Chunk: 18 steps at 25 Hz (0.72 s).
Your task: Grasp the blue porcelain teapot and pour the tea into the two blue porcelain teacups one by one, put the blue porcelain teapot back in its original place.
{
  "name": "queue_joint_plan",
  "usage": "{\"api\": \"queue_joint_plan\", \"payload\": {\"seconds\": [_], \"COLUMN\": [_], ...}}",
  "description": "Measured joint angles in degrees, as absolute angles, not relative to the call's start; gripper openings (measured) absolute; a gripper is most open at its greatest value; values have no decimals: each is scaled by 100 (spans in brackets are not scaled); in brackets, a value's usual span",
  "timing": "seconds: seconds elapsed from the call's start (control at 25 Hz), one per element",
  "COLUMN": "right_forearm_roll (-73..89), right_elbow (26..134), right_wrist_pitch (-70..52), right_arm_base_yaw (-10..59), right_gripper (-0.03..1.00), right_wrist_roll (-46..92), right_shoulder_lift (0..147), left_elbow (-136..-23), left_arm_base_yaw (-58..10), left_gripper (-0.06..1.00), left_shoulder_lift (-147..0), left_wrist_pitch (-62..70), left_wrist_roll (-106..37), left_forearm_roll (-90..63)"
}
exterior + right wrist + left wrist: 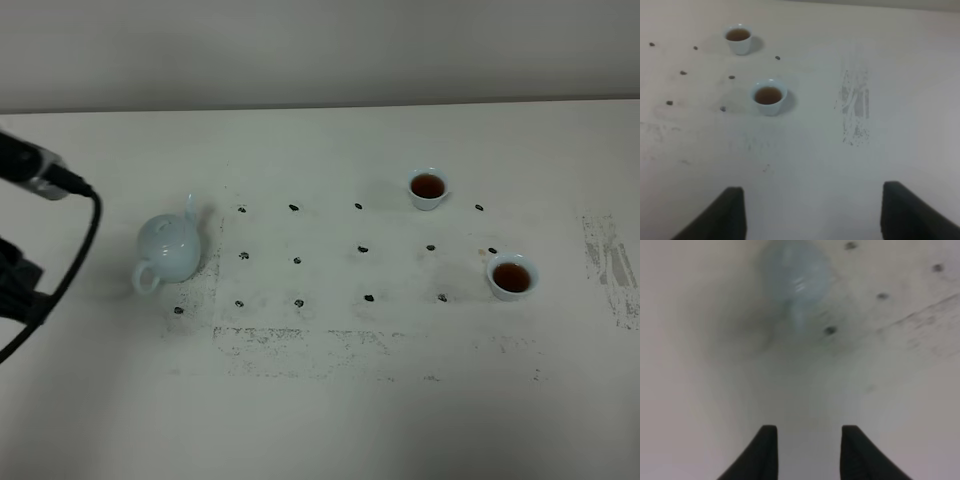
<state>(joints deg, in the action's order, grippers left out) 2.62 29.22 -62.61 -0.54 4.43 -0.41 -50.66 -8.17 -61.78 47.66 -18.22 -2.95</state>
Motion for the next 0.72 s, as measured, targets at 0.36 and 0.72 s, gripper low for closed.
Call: {"api": "queue_joint_plan", "payload": {"seconds": [0.36,0.72], "right_forearm_roll": [262,262], "right_elbow": [2922,2922], "right_wrist_pitch": [-6261,-6261], "right_arm_base_yaw": [-54,-54], "right_gripper": [59,59], "right_wrist_roll": [443,443], "right_shoulder_lift": [-41,-41], "left_elbow": [-3796,-3254], "left_arm_base_yaw": [146,535], "left_gripper": [30,30], "left_shoulder_lift": [-4013,-2347], "left_wrist_pitch": [5261,6358], "left_wrist_roll": [-1725,-1472], "left_forearm_roll": [-169,-726]}}
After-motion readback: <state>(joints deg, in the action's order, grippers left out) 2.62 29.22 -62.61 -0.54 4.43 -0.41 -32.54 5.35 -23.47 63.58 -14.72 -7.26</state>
